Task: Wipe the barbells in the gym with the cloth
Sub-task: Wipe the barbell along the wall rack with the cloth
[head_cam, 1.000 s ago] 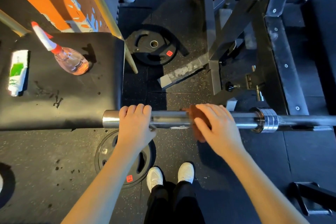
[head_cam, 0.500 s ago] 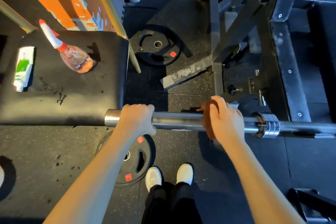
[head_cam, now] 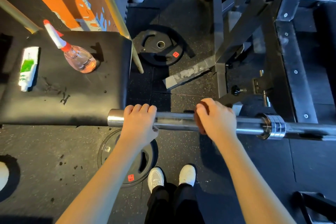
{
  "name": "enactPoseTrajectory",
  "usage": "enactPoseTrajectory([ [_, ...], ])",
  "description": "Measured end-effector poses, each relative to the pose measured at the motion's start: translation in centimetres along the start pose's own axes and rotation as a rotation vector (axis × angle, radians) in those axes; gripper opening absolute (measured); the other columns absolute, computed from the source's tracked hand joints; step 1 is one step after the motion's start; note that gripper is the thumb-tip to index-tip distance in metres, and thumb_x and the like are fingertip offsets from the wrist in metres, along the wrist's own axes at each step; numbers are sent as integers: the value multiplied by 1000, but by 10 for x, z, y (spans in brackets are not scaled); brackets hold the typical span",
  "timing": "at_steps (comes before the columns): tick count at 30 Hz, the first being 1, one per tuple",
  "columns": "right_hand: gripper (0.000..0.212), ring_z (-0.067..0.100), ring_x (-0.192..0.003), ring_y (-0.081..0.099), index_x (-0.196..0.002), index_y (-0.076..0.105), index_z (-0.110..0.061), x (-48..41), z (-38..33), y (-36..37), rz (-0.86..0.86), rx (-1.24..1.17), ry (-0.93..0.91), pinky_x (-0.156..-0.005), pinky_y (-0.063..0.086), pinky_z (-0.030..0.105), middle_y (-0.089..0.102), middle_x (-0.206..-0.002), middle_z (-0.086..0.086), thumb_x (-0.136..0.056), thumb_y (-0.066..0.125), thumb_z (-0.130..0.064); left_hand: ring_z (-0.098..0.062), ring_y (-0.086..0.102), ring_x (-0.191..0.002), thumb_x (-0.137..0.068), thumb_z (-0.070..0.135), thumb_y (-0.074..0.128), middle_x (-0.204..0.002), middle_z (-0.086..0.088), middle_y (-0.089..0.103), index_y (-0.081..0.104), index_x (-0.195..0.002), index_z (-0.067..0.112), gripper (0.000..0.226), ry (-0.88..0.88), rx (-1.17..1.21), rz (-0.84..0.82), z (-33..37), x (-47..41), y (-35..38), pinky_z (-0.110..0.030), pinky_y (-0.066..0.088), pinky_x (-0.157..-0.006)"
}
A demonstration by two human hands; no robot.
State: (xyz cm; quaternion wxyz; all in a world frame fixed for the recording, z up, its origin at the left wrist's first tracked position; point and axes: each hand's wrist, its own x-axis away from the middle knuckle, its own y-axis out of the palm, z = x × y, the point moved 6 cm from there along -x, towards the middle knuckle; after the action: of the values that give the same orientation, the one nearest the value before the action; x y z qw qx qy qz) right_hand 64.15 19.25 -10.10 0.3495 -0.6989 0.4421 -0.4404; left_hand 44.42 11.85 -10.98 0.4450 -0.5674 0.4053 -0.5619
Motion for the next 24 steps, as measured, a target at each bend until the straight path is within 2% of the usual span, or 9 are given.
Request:
enactPoseTrajectory([
  [4,48,16,-114,51,-129,56,-20,46,-17,-1,91,-26,-339,-104,37,42,62,-124,1,-91,43,-47,-21,55,-105,-67,53,76,-117,4,56,42,-135,24,81,-12,233,-450,-19,-23,1,-37,42,-92],
  [7,52,21,-107,57,-125,58,-18,37,13,-17,115,51,-277,-100,39,43,63,-118,2,-89,37,-49,-18,58,-87,-65,53,75,-96,5,60,57,-113,22,60,0,183,-526,-17,-28,2,-31,43,-70],
  [9,47,22,-99,59,-119,59,-18,17,24,-18,109,85,-76,-100,37,43,65,-108,2,-94,31,-47,-15,57,-79,-67,50,72,-86,6,60,58,-102,22,47,-1,158,-457,-15,-25,0,-29,38,-66],
  [11,44,18,-93,58,-115,58,-21,6,8,-6,85,80,31,-100,36,41,63,-100,-3,-96,29,-48,-16,57,-78,-70,51,70,-86,6,61,57,-102,23,45,2,122,-384,-15,-22,1,-30,37,-69],
  [15,45,17,-105,55,-125,52,-25,37,-45,19,91,53,-280,-104,36,43,60,-115,-4,-92,41,-53,-16,59,-92,-73,55,69,-96,9,62,55,-110,25,49,-33,-34,-133,-14,-11,-1,-31,38,-82],
  [18,54,19,-116,52,-133,46,-25,48,-24,6,88,68,-417,-103,37,40,58,-127,-1,-88,43,-54,-22,61,-83,-58,44,85,-86,4,64,63,-97,19,52,-66,-51,119,-7,5,-1,-37,40,-82],
  [20,50,21,-115,54,-133,49,-22,40,0,-6,86,49,-312,-104,35,38,60,-125,0,-92,44,-50,-25,60,-75,-46,36,92,-78,0,64,65,-89,14,56,-77,-4,228,-7,9,3,-40,42,-78],
  [23,43,20,-107,56,-128,53,-21,11,10,-6,94,55,19,-104,34,38,64,-116,2,-97,40,-46,-26,59,-73,-44,35,93,-76,-2,63,64,-89,12,58,-75,-10,273,-7,10,2,-40,41,-77],
  [24,42,19,-104,56,-127,53,-21,8,-3,1,91,77,46,-103,35,38,64,-114,1,-98,38,-48,-26,59,-72,-44,35,93,-76,-2,62,64,-89,12,58,-77,-14,272,-7,10,3,-40,42,-77],
])
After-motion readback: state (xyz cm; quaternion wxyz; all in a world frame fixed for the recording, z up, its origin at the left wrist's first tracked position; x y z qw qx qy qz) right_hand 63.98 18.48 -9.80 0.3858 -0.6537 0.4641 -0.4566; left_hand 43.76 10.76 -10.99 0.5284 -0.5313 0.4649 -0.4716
